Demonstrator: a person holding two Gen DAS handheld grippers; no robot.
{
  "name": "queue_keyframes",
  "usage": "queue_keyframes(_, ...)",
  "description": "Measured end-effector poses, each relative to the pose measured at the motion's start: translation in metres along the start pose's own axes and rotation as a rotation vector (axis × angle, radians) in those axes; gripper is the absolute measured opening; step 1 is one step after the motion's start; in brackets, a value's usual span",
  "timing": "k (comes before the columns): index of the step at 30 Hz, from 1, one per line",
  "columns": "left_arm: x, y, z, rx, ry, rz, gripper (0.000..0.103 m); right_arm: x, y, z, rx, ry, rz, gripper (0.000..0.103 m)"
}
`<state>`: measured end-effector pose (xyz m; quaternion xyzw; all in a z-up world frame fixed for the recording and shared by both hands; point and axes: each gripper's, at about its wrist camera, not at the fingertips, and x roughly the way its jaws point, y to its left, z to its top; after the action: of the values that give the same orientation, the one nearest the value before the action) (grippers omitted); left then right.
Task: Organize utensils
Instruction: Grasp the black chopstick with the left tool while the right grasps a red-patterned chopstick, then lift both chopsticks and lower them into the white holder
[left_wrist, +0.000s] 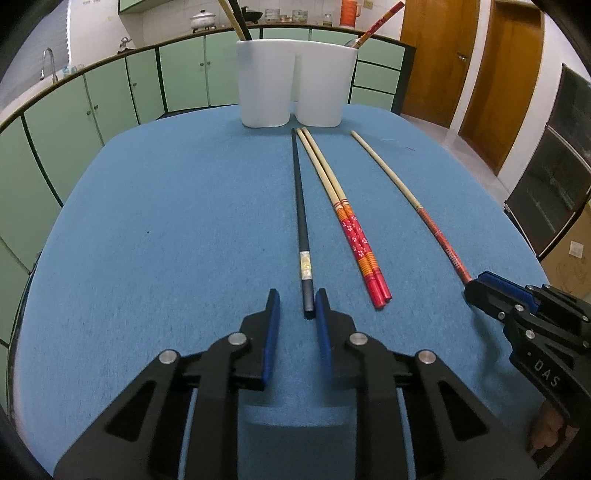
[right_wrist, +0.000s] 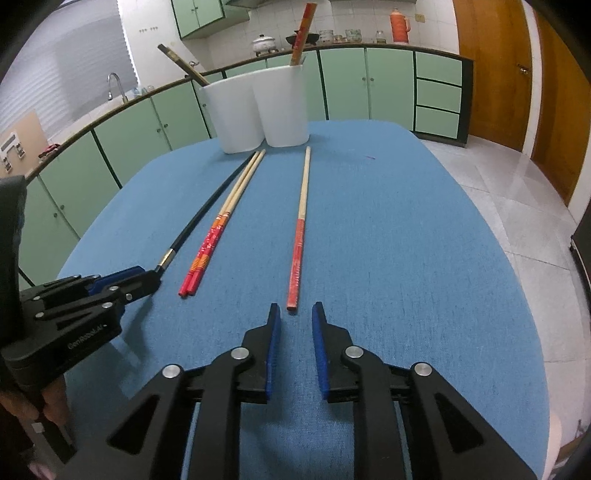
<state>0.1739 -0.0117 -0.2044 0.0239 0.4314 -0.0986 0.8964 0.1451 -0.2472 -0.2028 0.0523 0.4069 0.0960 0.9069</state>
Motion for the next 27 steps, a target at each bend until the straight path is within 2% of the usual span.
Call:
queue_keyframes(5, 0.0019, -0.0012, 0.0031, -0.002, 0.000, 0.000, 0.023, 0.0022, 0.0054, 0.0002, -0.022, 0.001, -0.004, 0.021)
queue_keyframes(9, -0.0001, 0.0027, 0.0027, -0.014, -0.004, 0.002, 0.036, 0.0026, 0.0055, 0.0003, -0.024, -0.004, -0.005, 0.021)
queue_keyframes(16, 0.0026, 0.0062, 0.0045, -0.027, -0.004, -0.002, 0.036, 0.0061, 0.0091, 0.0016, -0.037, -0.002, -0.027, 0.018)
queue_keyframes(19, 0.0056, 0.0069, 0.0075, -0.038, 0.001, -0.010, 0.034, 0.0073, 0.0112, 0.0023, -0.046, -0.001, -0.051, 0.013)
queue_keyframes(20, 0.0063, 0.0066, 0.0080, -0.040, 0.001, -0.011, 0.027, 0.0076, 0.0109, 0.0025, -0.045, 0.000, -0.055, 0.010)
queue_keyframes(21, 0.0068, 0.0067, 0.0085, -0.042, 0.002, -0.014, 0.017, 0.0079, 0.0099, 0.0030, -0.039, 0.000, -0.055, 0.007)
queue_keyframes(23, 0.0083, 0.0068, 0.0092, -0.050, 0.005, -0.025, 0.006, 0.0079, 0.0075, 0.0033, -0.028, 0.001, -0.049, 0.006)
queue_keyframes(27, 0.0072, 0.0076, 0.0095, -0.058, 0.000, -0.035, 0.006, 0.0074, 0.0061, 0.0038, -0.022, -0.001, -0.043, 0.006)
